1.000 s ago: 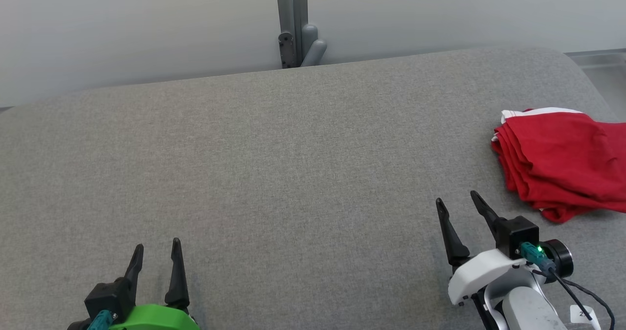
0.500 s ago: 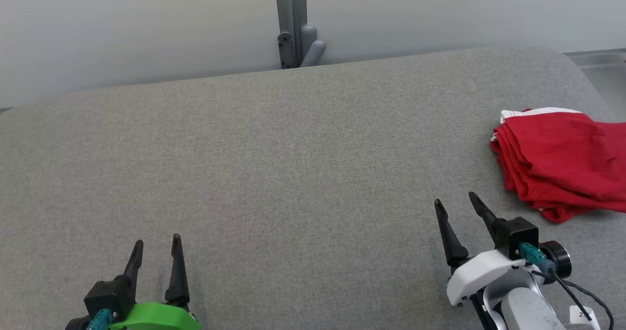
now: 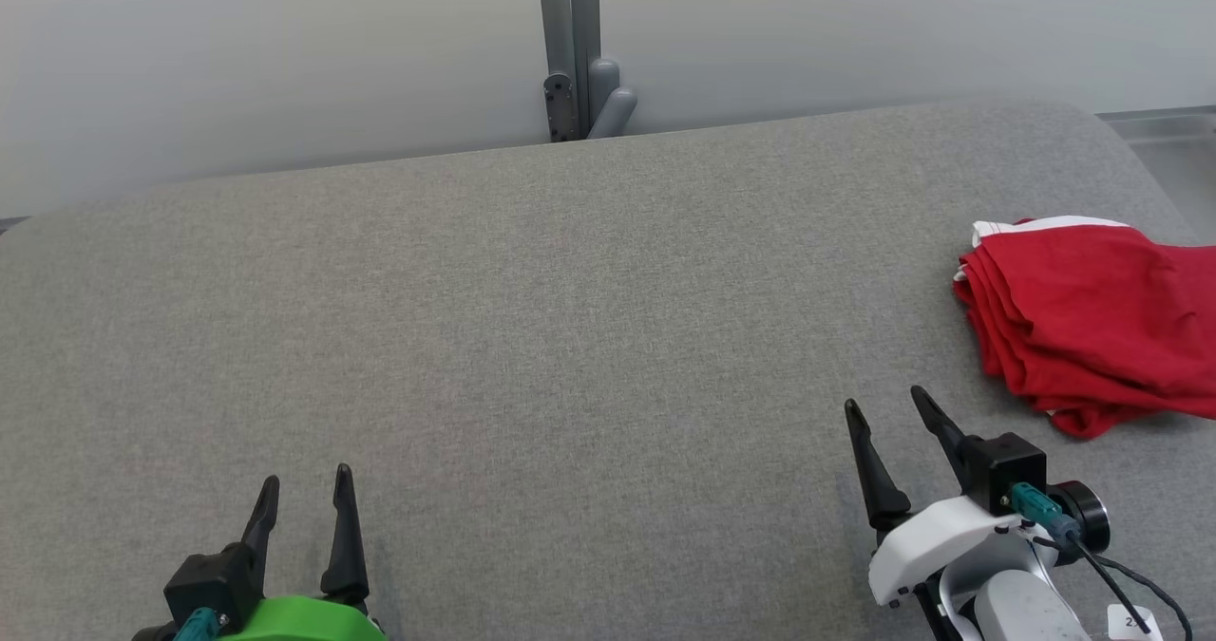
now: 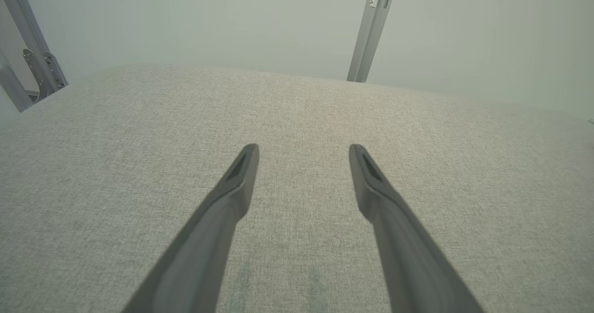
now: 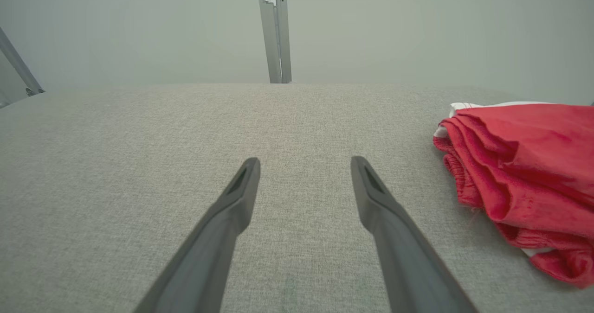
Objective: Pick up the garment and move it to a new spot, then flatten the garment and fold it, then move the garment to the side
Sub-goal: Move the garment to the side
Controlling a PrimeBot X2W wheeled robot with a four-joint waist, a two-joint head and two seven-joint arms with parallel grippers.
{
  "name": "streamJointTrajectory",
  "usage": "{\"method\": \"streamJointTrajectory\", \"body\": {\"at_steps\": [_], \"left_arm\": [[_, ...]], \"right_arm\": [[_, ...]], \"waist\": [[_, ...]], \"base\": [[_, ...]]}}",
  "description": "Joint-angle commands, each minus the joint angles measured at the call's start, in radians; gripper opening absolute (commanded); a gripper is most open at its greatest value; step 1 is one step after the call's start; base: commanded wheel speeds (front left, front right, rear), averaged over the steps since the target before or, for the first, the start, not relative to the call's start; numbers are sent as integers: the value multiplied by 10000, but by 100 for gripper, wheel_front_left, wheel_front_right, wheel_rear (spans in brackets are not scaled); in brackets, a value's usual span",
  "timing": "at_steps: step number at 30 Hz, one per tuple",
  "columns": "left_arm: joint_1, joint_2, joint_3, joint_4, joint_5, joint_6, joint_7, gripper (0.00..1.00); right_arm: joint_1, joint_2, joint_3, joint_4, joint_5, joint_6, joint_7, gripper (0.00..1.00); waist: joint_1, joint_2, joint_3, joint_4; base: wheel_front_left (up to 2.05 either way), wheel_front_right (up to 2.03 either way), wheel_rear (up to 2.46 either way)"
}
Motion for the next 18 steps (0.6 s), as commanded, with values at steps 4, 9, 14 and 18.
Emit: {"method": "streamJointTrajectory", "body": {"at_steps": [4,9,14,18], "left_arm": [[85,45,25,4,76,-37,4,100],[79,46,11,32,104,-45,4,100],[70,48,8,7,102,-50,6,100],[66,48,3,-1,78,-63,6,100]], "right_arm": [[54,-16,36,63,117,-13,-27,100],[68,-22,21,105,75,-14,-27,100],[44,-20,11,178,26,-13,-27,100],[16,-18,60,199,43,-13,-27,100]], "waist": [[1,0,17,-231],[1,0,14,-237],[1,0,23,-235],[1,0,44,-246]], "base": [[0,0,0],[0,0,0],[0,0,0],[0,0,0]]}}
